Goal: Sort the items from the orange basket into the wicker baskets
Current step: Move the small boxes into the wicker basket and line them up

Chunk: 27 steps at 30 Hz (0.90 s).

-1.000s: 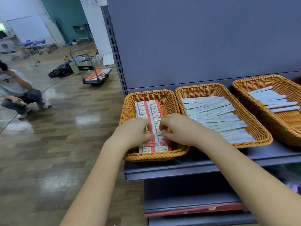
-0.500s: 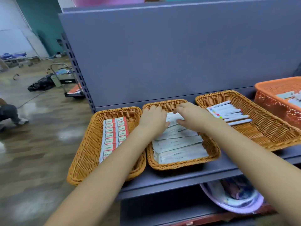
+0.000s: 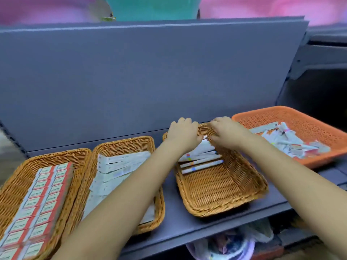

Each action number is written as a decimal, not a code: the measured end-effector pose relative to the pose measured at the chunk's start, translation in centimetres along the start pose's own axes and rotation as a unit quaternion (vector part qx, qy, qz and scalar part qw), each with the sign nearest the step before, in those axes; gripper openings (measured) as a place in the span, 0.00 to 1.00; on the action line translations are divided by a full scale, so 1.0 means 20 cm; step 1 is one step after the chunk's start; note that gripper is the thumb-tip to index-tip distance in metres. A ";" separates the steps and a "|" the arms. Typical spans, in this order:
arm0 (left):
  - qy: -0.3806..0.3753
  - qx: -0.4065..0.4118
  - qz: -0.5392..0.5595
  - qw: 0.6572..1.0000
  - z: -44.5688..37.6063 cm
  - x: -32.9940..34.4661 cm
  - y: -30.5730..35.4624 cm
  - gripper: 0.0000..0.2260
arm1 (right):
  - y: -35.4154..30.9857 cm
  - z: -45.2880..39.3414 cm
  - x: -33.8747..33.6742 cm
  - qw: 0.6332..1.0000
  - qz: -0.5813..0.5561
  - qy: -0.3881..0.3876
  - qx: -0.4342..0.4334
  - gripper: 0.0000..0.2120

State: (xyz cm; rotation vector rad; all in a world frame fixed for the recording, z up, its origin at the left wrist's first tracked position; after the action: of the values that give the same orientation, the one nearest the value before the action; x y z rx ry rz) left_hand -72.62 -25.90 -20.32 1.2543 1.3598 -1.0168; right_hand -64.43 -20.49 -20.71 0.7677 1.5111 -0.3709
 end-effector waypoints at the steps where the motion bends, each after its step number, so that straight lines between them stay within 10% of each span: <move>1: -0.002 0.011 0.003 1.000 -0.05 0.00 0.06 0.21 | 0.07 0.00 0.01 1.000 -0.006 0.004 0.010 0.20; 16: -0.032 0.145 0.019 0.989 -0.62 0.15 0.77 0.21 | 1.00 0.21 0.29 0.981 -0.053 -0.072 0.172 0.21; 27: -0.119 0.077 0.040 0.989 -0.90 0.38 1.03 0.20 | 1.37 0.13 0.50 0.986 -0.051 -0.135 0.083 0.20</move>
State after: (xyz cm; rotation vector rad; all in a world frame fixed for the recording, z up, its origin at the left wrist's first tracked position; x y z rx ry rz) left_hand -54.15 -4.60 -24.00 1.2454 1.0557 -1.1919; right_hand -43.69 -0.08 -24.74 0.7388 1.2780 -0.6576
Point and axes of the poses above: each hand's wrist, its own z-axis away from the middle knuckle, its own x-axis out of the palm, y = z × x, the point moved 8 cm from there along -z, towards the middle knuckle, and after that the axes turned 9 degrees about z, right-handed, at the moved point
